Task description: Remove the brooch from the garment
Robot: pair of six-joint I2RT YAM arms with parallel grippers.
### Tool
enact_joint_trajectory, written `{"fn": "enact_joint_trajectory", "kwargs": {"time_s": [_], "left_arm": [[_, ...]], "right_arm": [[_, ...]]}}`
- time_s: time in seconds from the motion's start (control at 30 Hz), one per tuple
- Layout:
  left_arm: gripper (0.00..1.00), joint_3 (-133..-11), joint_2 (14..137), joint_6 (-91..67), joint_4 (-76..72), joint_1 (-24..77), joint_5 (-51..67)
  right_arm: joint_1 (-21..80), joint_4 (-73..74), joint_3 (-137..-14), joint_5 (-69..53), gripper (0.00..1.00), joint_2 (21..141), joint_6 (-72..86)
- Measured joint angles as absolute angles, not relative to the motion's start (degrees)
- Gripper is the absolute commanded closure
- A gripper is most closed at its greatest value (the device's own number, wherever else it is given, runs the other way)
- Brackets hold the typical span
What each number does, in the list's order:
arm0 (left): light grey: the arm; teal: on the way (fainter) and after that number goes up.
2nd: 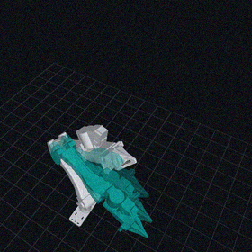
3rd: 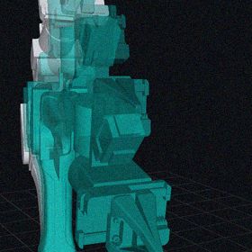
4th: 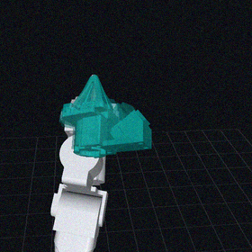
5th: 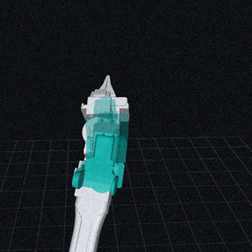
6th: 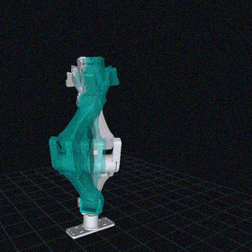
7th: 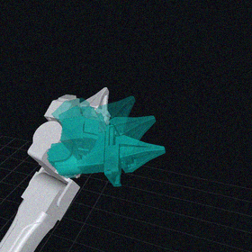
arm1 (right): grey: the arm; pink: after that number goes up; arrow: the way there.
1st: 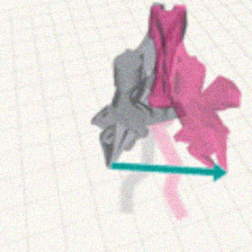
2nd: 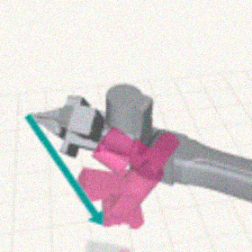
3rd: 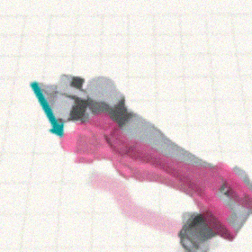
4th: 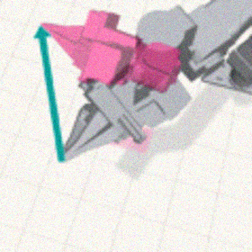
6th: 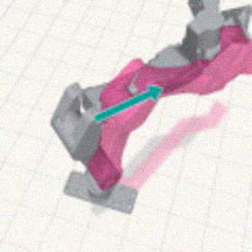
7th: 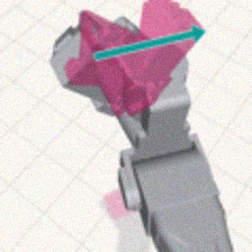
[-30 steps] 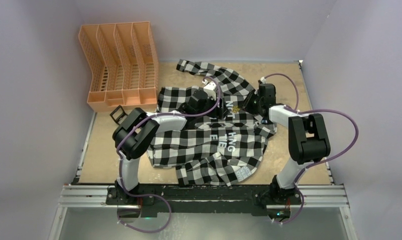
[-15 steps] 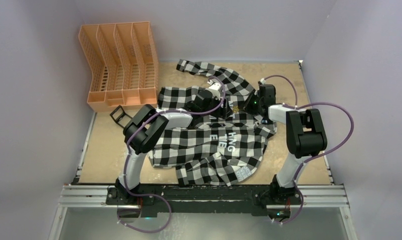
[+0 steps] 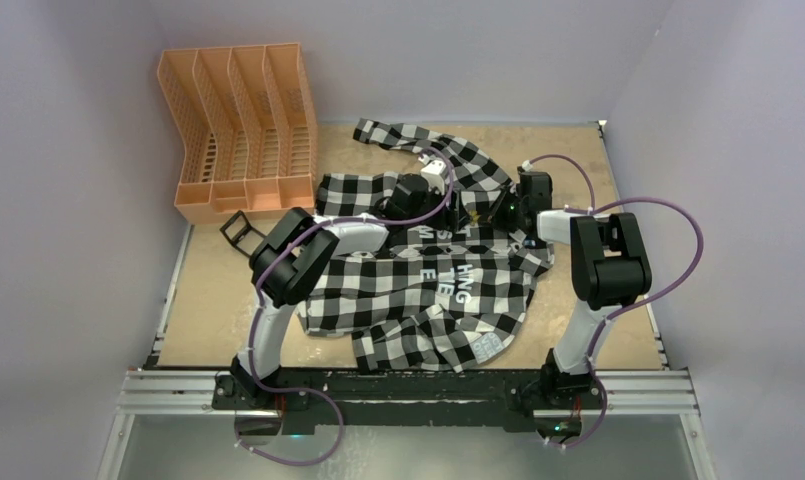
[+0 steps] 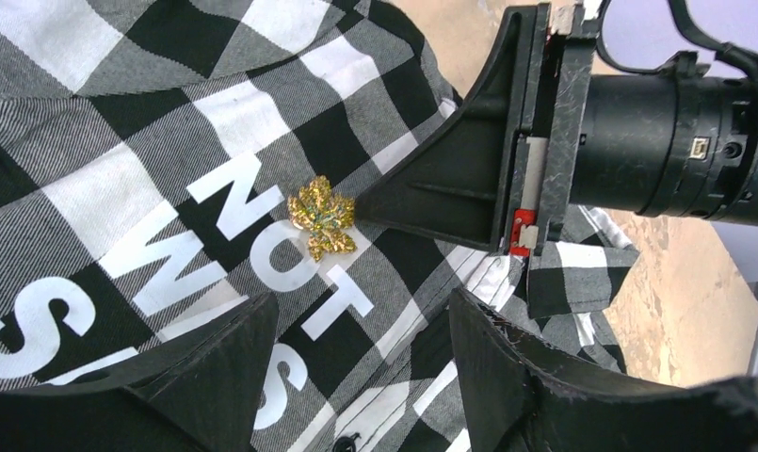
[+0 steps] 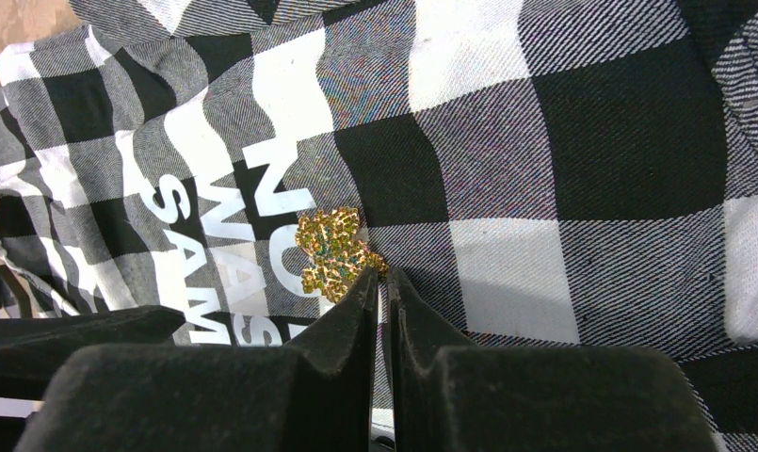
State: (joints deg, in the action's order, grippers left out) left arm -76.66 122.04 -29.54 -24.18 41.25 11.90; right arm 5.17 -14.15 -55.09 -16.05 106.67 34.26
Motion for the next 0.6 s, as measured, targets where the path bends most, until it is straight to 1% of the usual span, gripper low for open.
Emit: {"fn": "enact_joint_trajectory", "kwargs": {"time_s": [0.33, 0.6], "left_arm": [[0.35, -81.6, 125.8, -33.5, -23.0, 41.3, 12.2], [0.43, -82.1, 128.5, -39.6, -23.7, 40.7, 13.1]], "right_arm": [[5.2, -14.3, -55.1, -16.1, 0.89, 106.8, 34.3], [5.2, -14.5, -55.1, -16.1, 0.90, 106.9, 34.2]]}}
